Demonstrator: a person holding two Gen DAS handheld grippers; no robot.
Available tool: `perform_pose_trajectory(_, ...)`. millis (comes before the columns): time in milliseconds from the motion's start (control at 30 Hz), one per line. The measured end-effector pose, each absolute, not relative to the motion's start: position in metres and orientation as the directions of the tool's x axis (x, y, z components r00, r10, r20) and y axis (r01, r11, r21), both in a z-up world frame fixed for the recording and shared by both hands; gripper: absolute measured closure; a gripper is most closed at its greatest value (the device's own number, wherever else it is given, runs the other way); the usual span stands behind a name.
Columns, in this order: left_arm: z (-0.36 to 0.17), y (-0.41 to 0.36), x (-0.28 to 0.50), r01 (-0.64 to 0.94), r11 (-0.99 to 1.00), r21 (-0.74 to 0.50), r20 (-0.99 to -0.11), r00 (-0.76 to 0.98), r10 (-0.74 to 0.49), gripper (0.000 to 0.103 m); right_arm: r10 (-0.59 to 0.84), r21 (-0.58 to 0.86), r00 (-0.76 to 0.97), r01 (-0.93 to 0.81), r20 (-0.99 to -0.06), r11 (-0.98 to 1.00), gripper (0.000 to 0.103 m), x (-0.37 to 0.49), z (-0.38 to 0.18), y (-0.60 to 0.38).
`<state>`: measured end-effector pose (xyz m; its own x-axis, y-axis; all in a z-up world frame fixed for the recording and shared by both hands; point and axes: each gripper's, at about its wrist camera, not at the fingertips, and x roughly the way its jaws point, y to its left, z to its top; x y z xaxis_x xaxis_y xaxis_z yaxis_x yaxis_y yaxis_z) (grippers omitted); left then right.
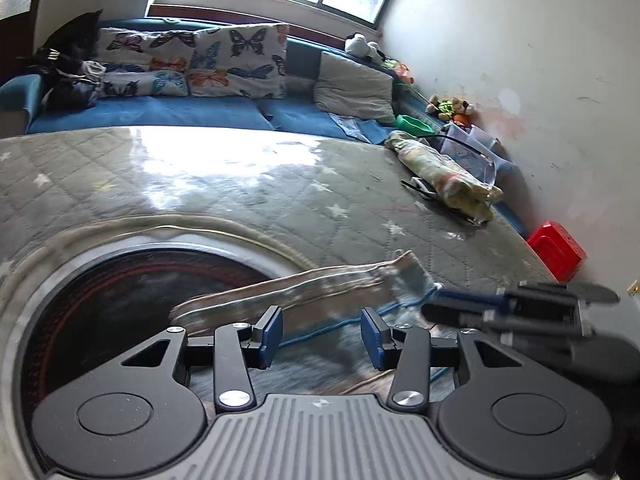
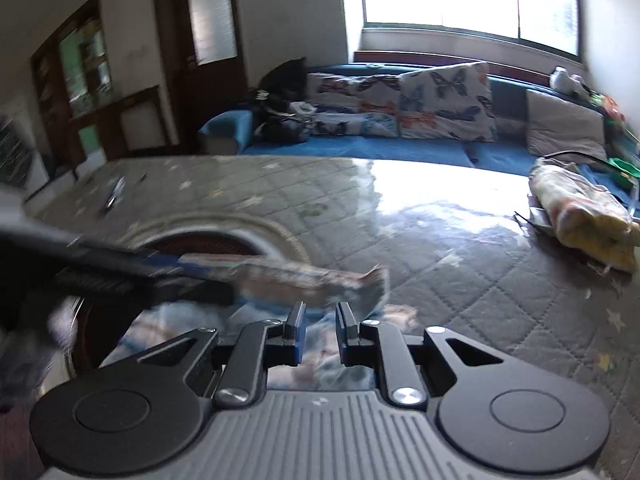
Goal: Fold clothes
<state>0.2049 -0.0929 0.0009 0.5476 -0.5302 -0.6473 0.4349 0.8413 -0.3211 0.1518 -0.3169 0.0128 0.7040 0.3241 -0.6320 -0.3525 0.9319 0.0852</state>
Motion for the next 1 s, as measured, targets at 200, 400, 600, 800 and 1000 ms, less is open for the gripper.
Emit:
perform_pose_trajectory(200, -0.012, -0.107, 0.215, 0.444, 0.847, -0.293, -0.669, 0.538, -0.513, 0.057, 0.312, 0.078, 0.685, -0.35, -0.659, 0.934, 0.088, 0.147, -0.005, -0.319)
perform_pose_trajectory(400, -0.01, -0.102, 0.211, 0.435, 0.849, -0.3, -0.663, 0.544, -0.513, 0.055, 0.301, 0.08, 0.696, -0.331, -0.652, 0.94, 0.088, 0.133, -0.003, -0.329)
perform_pose_trajectory(600, -0.004, -0.082, 0.185, 0.433, 0.855, -0.286, -0.66, 0.558, -0.504, 0.049, 0.292, 0.112, 0.705, -0.291, -0.646, 0.95, 0.088, 0.113, -0.005, -0.345)
perform_pose_trajectory(800, -0.004, -0.055, 0.142, 0.407, 0.876, -0.258, -0.66, 0.588, -0.468, 0.044, 0.262, 0.09, 0.725, -0.268, -0.637, 0.959, 0.081, 0.093, -0.005, -0.349)
perform_pose_trajectory(1000, -0.008, -0.038, 0.112, 0.38, 0.886, -0.265, -0.664, 0.595, -0.453, 0.044, 0.273, 0.136, 0.737, -0.242, -0.619, 0.961, 0.08, 0.088, -0.015, -0.35)
